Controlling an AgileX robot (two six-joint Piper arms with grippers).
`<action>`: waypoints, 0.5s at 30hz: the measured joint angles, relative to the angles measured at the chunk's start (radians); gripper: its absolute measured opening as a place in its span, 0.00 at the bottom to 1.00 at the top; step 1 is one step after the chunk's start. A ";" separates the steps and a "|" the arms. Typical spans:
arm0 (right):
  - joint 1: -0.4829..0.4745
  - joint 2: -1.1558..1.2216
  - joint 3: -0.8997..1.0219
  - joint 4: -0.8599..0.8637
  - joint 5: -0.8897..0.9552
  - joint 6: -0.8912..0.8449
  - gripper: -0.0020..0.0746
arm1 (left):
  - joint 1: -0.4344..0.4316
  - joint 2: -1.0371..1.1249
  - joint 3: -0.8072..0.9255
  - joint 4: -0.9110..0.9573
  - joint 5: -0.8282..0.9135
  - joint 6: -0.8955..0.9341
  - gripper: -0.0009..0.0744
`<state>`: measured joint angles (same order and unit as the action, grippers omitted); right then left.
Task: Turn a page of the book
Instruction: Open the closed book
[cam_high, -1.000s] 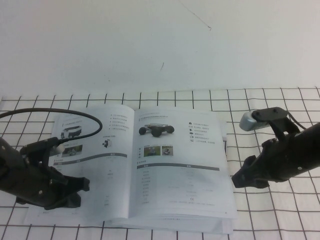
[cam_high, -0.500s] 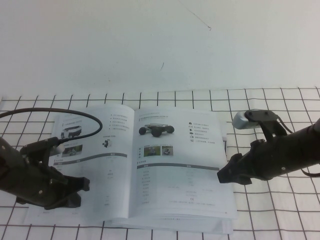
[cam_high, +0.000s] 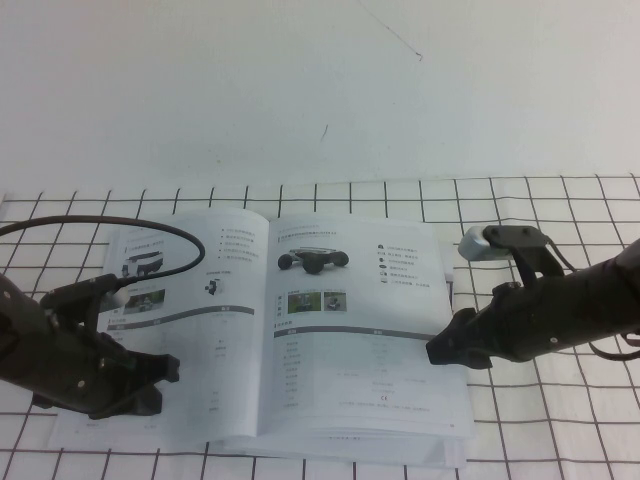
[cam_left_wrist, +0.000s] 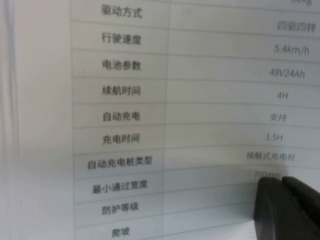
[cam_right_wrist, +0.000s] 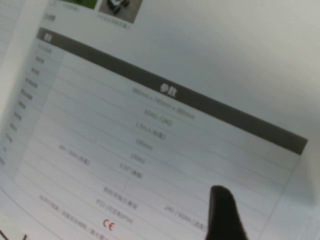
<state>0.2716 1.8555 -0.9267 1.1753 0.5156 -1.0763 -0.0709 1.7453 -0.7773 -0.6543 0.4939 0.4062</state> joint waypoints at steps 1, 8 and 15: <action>0.003 0.002 0.000 0.007 0.000 -0.004 0.55 | 0.000 0.000 0.000 -0.001 0.000 0.003 0.01; 0.005 0.036 0.000 0.048 -0.003 -0.034 0.55 | 0.000 0.000 0.000 -0.004 0.000 0.017 0.01; 0.003 0.052 -0.002 0.116 0.007 -0.084 0.55 | 0.000 0.000 0.000 -0.005 0.000 0.017 0.01</action>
<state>0.2744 1.9070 -0.9285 1.2915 0.5223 -1.1605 -0.0709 1.7453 -0.7773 -0.6592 0.4939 0.4228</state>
